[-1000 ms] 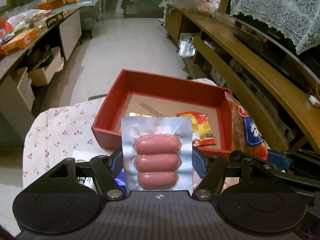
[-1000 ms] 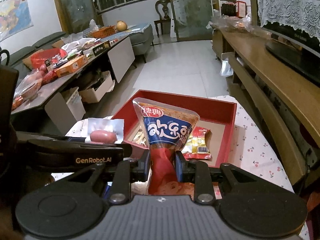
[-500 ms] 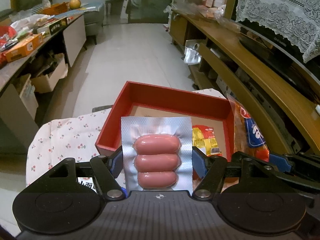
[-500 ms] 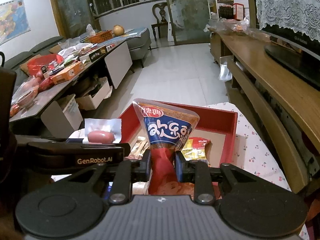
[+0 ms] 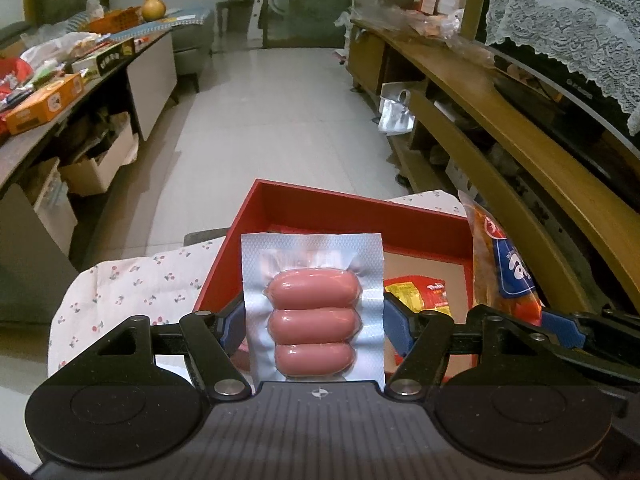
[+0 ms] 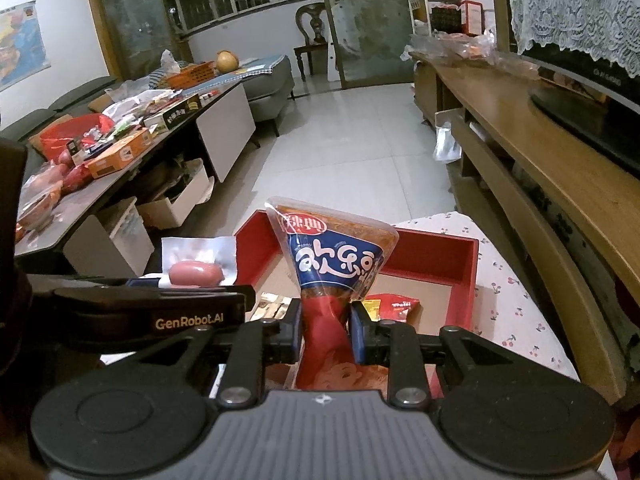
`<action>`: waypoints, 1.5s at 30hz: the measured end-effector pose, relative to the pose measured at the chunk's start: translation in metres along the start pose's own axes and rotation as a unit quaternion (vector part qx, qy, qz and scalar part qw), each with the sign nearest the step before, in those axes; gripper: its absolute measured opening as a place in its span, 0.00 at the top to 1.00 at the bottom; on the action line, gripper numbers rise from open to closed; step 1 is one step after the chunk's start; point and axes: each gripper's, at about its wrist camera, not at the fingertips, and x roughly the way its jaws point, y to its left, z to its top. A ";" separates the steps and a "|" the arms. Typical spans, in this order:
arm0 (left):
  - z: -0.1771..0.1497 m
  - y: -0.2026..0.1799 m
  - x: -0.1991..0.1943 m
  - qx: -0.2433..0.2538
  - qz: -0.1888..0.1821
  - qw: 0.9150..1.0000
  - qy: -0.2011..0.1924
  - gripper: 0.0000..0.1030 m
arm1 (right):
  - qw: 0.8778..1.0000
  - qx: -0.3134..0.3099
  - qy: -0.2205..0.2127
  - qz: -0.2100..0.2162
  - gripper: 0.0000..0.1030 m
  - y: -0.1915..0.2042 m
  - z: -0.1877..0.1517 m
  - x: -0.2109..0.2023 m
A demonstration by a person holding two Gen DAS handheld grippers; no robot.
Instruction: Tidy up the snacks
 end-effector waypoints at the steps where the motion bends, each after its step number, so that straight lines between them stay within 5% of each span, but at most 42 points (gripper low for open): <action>1: 0.001 0.000 0.003 -0.001 0.001 1.000 0.001 0.29 | 1.000 0.001 0.000 -0.001 0.67 -0.001 0.001 0.003; 45: 0.004 -0.004 0.088 0.006 0.042 0.998 0.048 0.29 | 0.998 -0.009 0.049 -0.039 0.67 -0.020 0.006 0.101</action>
